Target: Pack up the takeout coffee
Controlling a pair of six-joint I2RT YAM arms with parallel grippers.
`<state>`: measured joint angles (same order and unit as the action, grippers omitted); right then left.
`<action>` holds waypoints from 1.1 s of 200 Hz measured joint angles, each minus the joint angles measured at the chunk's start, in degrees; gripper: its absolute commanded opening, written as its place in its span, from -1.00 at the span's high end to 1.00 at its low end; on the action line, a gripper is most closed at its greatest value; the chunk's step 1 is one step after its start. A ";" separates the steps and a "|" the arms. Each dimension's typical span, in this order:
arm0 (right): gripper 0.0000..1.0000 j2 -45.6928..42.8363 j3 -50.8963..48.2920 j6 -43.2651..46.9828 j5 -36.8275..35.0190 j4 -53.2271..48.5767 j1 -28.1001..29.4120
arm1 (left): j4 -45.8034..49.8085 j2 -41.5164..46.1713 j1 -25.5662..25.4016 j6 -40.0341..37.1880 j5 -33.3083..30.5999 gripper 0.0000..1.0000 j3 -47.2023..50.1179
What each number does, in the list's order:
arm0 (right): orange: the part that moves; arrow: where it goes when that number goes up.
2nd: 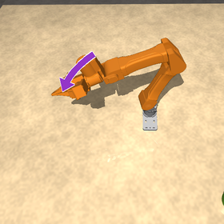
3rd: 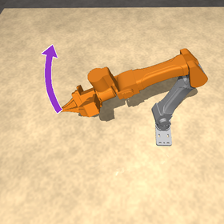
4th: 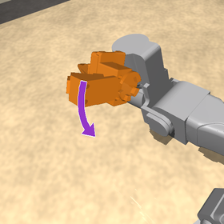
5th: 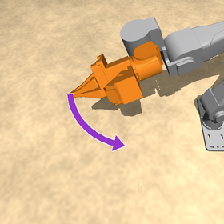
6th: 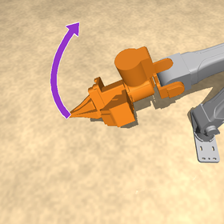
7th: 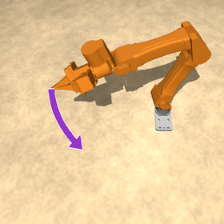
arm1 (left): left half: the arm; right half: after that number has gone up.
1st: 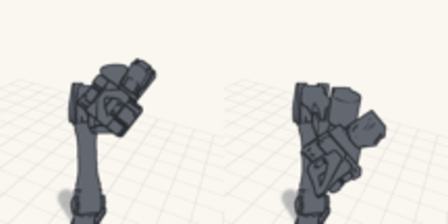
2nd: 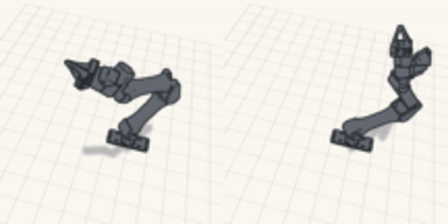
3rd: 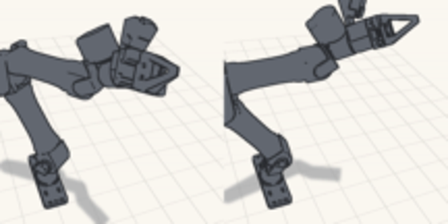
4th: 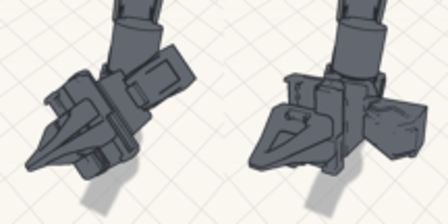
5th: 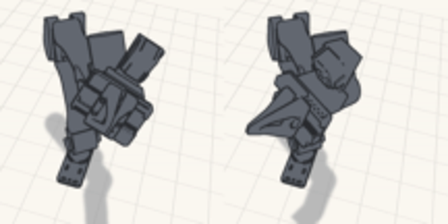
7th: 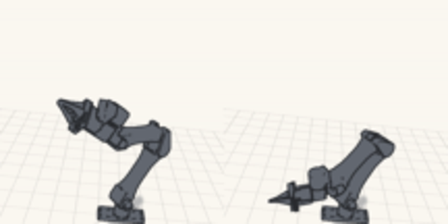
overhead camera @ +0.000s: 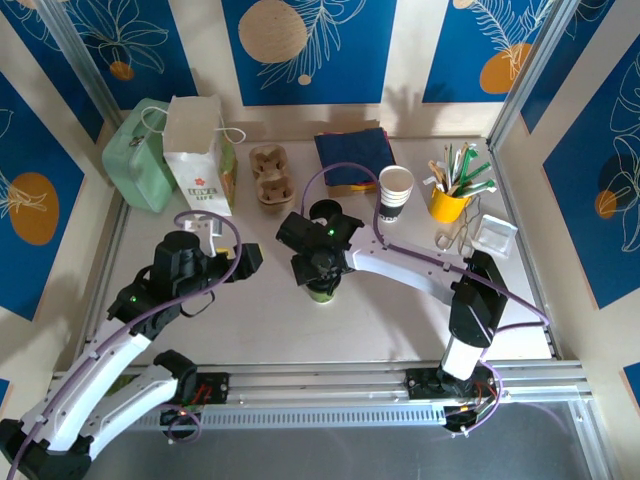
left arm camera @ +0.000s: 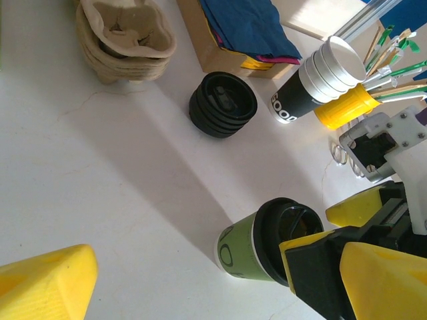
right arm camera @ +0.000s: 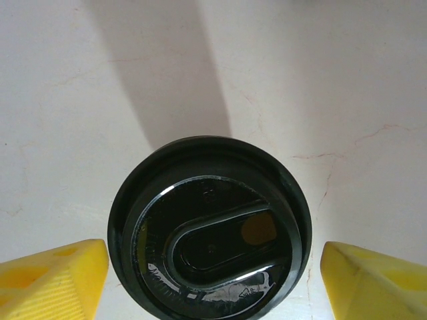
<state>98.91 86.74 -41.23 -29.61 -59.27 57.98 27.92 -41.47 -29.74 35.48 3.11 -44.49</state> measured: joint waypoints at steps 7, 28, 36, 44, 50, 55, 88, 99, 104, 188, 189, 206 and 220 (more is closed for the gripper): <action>-0.66 0.00 -0.09 -0.13 0.02 0.26 -0.02 | -0.02 0.00 0.00 0.00 0.00 -0.87 0.11; -0.66 0.00 -0.52 -0.13 0.20 0.90 -0.33 | 0.00 0.00 0.02 0.00 0.00 -0.87 0.22; -0.66 0.00 -0.68 -0.15 0.33 1.05 -0.39 | 0.00 0.00 0.07 0.00 0.00 -0.87 0.26; -0.66 0.00 -0.94 -0.15 0.55 1.36 -0.52 | -0.02 0.02 0.09 0.00 0.00 -0.87 0.31; -0.66 0.00 -1.07 -0.13 0.72 1.42 -0.63 | 0.00 0.04 0.11 0.02 0.00 -0.87 0.35; -0.66 0.00 -1.25 -0.15 0.87 1.46 -0.72 | 0.02 0.07 0.11 0.02 0.00 -0.87 0.39; -0.60 0.37 -1.38 -0.28 1.14 1.57 -0.92 | 0.00 0.09 0.17 0.04 0.00 -0.88 0.68; -0.58 0.76 -1.38 -0.31 1.16 1.60 -0.92 | 0.00 0.11 0.24 0.04 0.00 -0.88 0.90; -0.57 0.94 -1.40 -0.31 1.18 1.60 -0.92 | 0.02 0.11 0.26 0.04 0.00 -0.88 0.96; -0.56 1.18 -2.60 -0.35 1.55 2.47 -1.07 | 0.02 0.11 0.39 0.17 0.00 -0.88 1.38; -0.56 1.18 -2.60 -0.35 1.55 2.49 -1.09 | 0.02 0.11 0.39 0.17 0.00 -0.88 1.40; -0.52 1.18 -2.69 -0.35 1.55 2.64 -1.16 | 0.00 0.11 0.44 0.17 0.00 -0.89 1.40; -0.49 1.18 -2.73 -0.37 1.55 2.64 -1.29 | 0.00 0.11 0.50 0.20 0.00 -0.89 1.46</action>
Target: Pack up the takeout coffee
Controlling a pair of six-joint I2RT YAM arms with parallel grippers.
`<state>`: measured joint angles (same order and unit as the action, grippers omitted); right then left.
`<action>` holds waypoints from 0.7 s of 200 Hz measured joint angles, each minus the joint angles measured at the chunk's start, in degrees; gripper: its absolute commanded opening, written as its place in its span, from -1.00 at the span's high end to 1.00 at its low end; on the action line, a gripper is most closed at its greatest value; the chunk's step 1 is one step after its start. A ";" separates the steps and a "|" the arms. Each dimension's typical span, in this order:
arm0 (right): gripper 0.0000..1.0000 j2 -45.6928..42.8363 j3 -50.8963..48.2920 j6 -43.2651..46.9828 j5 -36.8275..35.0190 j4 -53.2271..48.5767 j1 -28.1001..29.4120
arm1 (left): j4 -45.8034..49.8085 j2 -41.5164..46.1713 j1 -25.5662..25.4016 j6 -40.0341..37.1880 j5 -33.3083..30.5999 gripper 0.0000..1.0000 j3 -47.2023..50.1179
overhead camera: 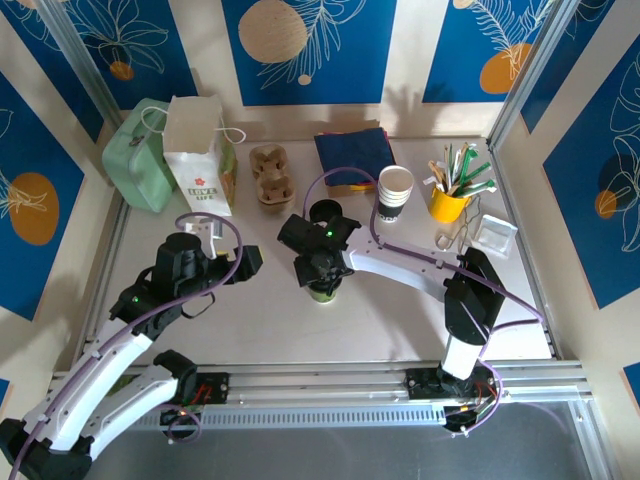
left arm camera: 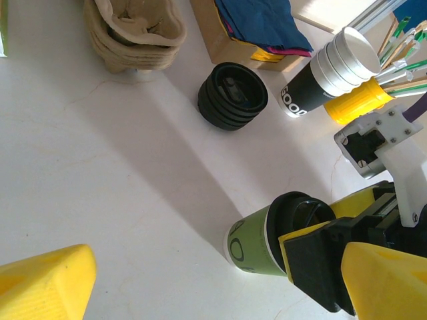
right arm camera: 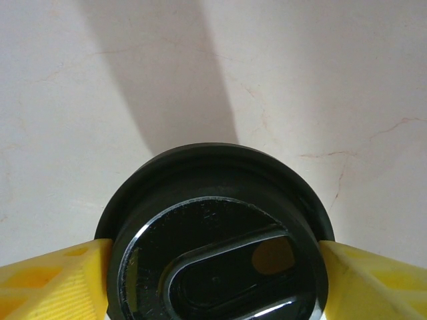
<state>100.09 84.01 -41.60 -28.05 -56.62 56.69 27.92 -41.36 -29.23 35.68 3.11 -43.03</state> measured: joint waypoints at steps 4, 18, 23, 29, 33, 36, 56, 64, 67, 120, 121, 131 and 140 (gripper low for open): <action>-0.49 -0.02 0.00 0.00 0.00 0.00 -0.04 | 0.00 0.02 0.00 0.00 0.00 -0.89 0.04; -0.48 -0.13 -0.04 0.02 0.02 0.00 -0.11 | 0.00 0.02 0.00 0.00 0.00 -0.89 0.31; -0.47 -0.15 -0.13 0.00 0.02 0.04 -0.15 | 0.00 0.02 0.00 0.00 0.00 -0.89 0.42; -0.47 -0.22 -0.20 0.00 0.02 0.09 -0.17 | 0.00 0.02 0.02 0.00 0.00 -0.89 0.48; -0.47 -0.28 -0.22 0.02 0.00 0.09 -0.24 | 0.00 0.02 0.04 0.00 0.00 -0.89 0.52; -0.47 -0.31 -0.28 0.02 0.00 0.07 -0.26 | 0.00 0.02 0.04 0.00 0.00 -0.89 0.52; -0.46 -0.96 -1.03 0.02 0.00 0.15 -0.90 | 0.00 0.02 0.26 0.00 0.00 -0.89 0.55; -0.46 -1.40 -1.42 0.04 -0.11 -0.02 -1.33 | 0.00 0.02 0.31 -0.02 0.00 -0.90 0.55; -0.46 -1.60 -1.60 0.04 -0.13 -0.13 -1.57 | 0.00 0.02 0.33 -0.02 0.00 -0.89 0.55; -0.46 -7.56 -6.97 1.20 -0.94 -1.97 -9.33 | 0.02 0.07 0.66 -0.07 0.00 -0.91 0.55; -0.46 -7.80 -7.10 1.33 -1.03 -2.03 -9.70 | 0.02 0.04 0.66 -0.07 0.00 -0.91 0.55; -0.45 -9.20 -7.96 1.86 -1.25 -2.47 -11.98 | 0.02 0.09 0.70 -0.09 0.00 -0.91 0.57; -0.45 -10.56 -8.59 2.25 -1.57 -2.89 -14.23 | 0.02 0.17 0.76 -0.09 0.00 -0.91 0.57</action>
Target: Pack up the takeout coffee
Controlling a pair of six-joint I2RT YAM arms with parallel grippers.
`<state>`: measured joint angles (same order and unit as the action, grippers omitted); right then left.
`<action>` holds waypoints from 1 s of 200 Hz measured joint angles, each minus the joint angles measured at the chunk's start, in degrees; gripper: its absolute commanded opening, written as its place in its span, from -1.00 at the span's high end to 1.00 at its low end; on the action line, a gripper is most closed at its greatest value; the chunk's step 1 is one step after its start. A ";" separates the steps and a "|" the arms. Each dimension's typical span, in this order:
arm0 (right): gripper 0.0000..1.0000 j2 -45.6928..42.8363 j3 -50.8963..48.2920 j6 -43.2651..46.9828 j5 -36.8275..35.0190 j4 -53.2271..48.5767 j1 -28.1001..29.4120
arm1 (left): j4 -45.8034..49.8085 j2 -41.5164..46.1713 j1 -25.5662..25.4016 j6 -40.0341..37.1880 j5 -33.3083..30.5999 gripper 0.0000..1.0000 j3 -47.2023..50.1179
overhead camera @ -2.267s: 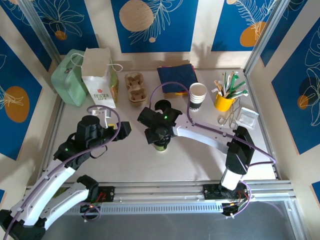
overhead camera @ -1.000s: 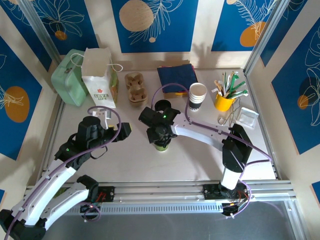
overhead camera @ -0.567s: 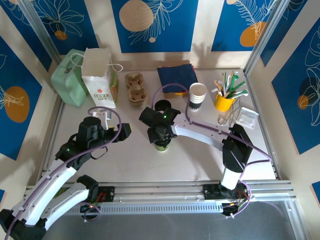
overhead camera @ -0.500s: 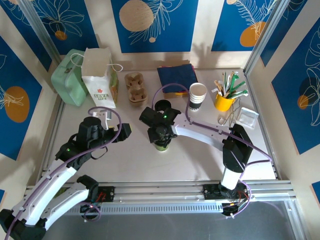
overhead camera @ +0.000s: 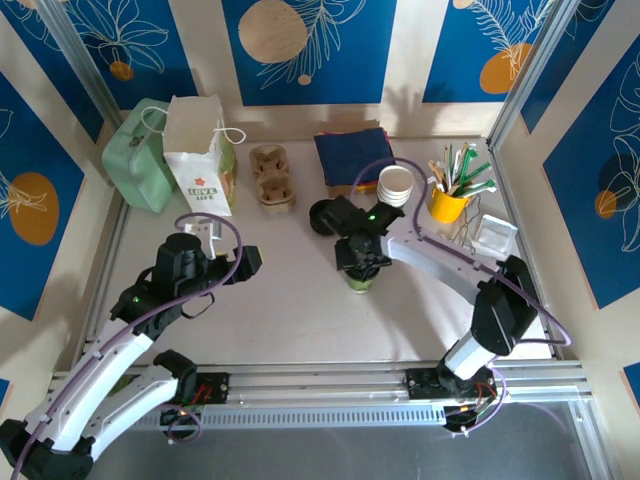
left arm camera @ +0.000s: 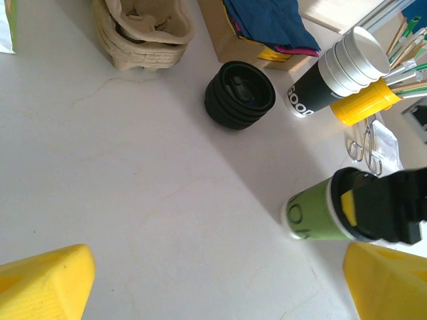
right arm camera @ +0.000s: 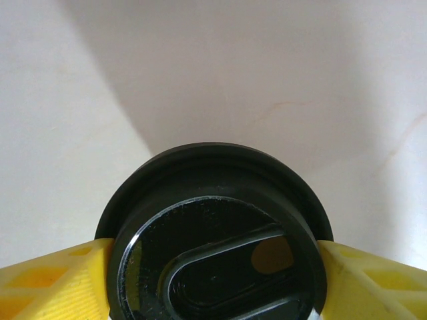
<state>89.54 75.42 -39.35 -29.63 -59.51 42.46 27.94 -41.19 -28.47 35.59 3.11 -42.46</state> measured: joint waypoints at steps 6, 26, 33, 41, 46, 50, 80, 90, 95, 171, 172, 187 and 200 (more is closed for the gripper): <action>-0.45 -1.09 -0.59 0.46 -0.04 0.02 -1.75 | 0.00 0.13 0.04 0.00 0.00 -0.91 0.02; -0.45 -4.61 -2.54 1.97 -0.11 0.09 -7.26 | -0.02 0.42 0.24 0.04 0.02 -0.91 0.28; -0.45 -5.73 -3.17 2.58 -0.15 0.13 -9.16 | -0.04 0.42 0.24 0.04 0.04 -0.91 0.42; -0.45 -6.99 -3.91 3.32 -0.17 0.13 -11.39 | -0.04 0.42 0.24 0.07 0.04 -0.91 0.59; -0.45 -7.54 -4.26 3.69 -0.13 0.13 -12.52 | -0.02 0.42 0.24 0.07 0.07 -0.91 0.70; -0.45 -8.07 -4.57 4.09 -0.17 0.15 -13.62 | -0.04 0.42 0.24 0.04 0.09 -0.91 0.76; -0.45 -10.23 -6.36 6.51 -0.11 0.59 -20.39 | -0.04 0.42 0.35 0.07 0.28 -0.91 0.96; -0.45 -10.62 -6.97 7.23 0.04 0.98 -22.56 | -0.02 0.42 0.35 0.07 0.28 -0.91 0.96; -0.45 -10.75 -7.26 7.52 0.04 1.16 -23.58 | -0.04 0.42 0.35 0.09 0.28 -0.92 0.96; -0.45 -11.10 -9.46 10.75 1.42 4.50 -36.68 | -0.90 0.42 0.50 0.11 0.92 -0.91 1.99; -0.46 -11.10 -9.46 10.80 1.44 4.52 -36.76 | -0.90 0.42 0.50 0.11 0.92 -0.91 1.99; -0.46 -11.10 -9.46 11.08 1.84 5.01 -38.66 | -0.90 0.42 0.50 0.09 0.96 -0.91 1.99; -0.46 -11.10 -9.46 11.34 2.08 5.25 -40.02 | -0.92 0.42 0.50 0.09 1.09 -0.91 1.99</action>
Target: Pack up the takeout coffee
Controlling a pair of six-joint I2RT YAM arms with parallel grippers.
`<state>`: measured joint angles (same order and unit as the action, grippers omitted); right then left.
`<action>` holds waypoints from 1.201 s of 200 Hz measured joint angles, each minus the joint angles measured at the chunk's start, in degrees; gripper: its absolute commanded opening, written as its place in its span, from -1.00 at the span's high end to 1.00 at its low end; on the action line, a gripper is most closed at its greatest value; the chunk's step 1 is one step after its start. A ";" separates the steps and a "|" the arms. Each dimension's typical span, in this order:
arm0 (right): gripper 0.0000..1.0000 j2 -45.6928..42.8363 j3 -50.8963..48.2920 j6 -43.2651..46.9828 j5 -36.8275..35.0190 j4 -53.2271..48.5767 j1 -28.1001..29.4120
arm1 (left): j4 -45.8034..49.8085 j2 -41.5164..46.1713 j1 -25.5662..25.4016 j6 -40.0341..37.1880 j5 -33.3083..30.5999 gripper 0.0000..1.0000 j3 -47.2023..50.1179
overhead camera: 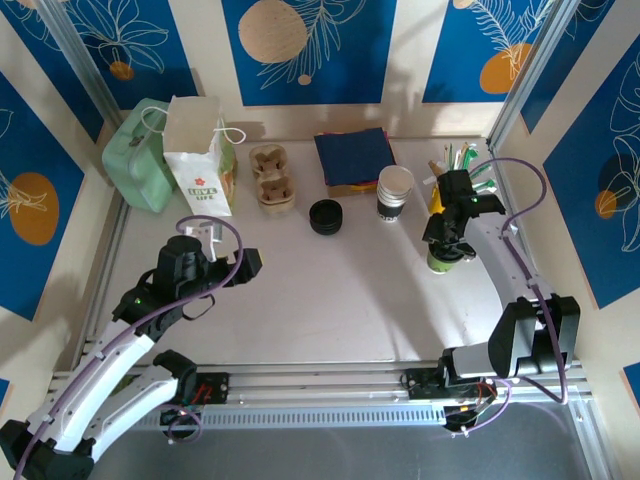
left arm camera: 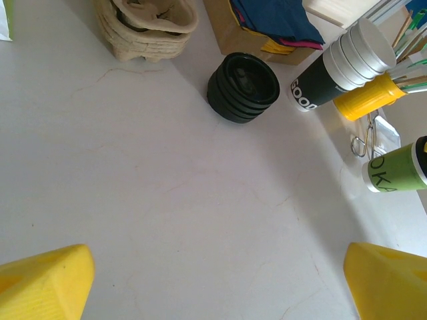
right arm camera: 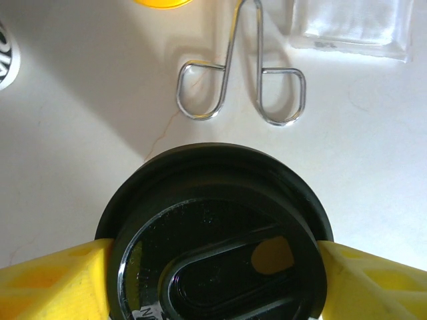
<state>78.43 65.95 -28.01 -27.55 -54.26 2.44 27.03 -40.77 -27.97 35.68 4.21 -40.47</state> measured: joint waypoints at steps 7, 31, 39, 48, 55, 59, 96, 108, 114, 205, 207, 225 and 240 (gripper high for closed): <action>-0.46 0.00 0.00 0.17 0.11 0.15 -0.68 | 0.00 0.00 0.00 0.00 0.04 -0.91 0.02; -0.46 0.13 0.00 0.61 0.15 0.72 -2.51 | -0.13 -0.28 0.09 0.00 0.22 -0.92 0.02; -0.46 0.26 0.00 0.63 0.13 0.79 -3.06 | -0.22 -0.37 0.11 0.00 0.22 -0.91 0.04; -0.46 0.52 0.00 0.63 0.13 0.90 -3.61 | -0.42 -0.55 0.11 0.02 0.24 -0.91 0.04; -0.46 0.74 0.00 0.66 0.13 1.01 -4.02 | -0.57 -0.63 0.11 0.02 0.24 -0.91 0.04; -0.46 0.92 0.00 0.68 0.13 1.05 -4.28 | -0.61 -0.72 0.13 0.00 0.24 -0.92 0.04; -0.46 2.93 0.20 0.83 0.57 1.57 -5.97 | -0.92 -1.20 0.22 0.00 0.48 -0.91 0.04; -0.46 3.50 0.26 0.85 1.14 2.03 -6.19 | -1.05 -1.33 0.26 0.00 0.63 -0.91 0.04; -0.46 3.65 0.26 0.87 1.49 2.34 -6.21 | -1.05 -1.42 0.33 0.00 0.68 -0.91 0.04; -0.46 5.90 1.31 0.83 5.05 4.31 -3.50 | -1.27 -2.58 0.63 0.00 1.31 -0.91 0.04; -0.46 5.97 1.33 0.83 5.05 4.31 -3.43 | -1.27 -2.58 0.63 0.00 1.31 -0.91 0.04; -0.47 6.29 1.53 0.83 4.72 4.42 -2.84 | -1.27 -2.58 0.74 -0.02 1.31 -0.91 0.04; -0.48 6.54 1.57 0.83 4.39 4.57 -2.49 | -1.27 -2.56 0.81 -0.02 1.33 -0.91 0.04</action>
<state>84.97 67.53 -27.18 -23.16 -49.69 -0.05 25.76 -43.33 -27.16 35.66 5.54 -40.42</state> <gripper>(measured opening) 0.738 0.957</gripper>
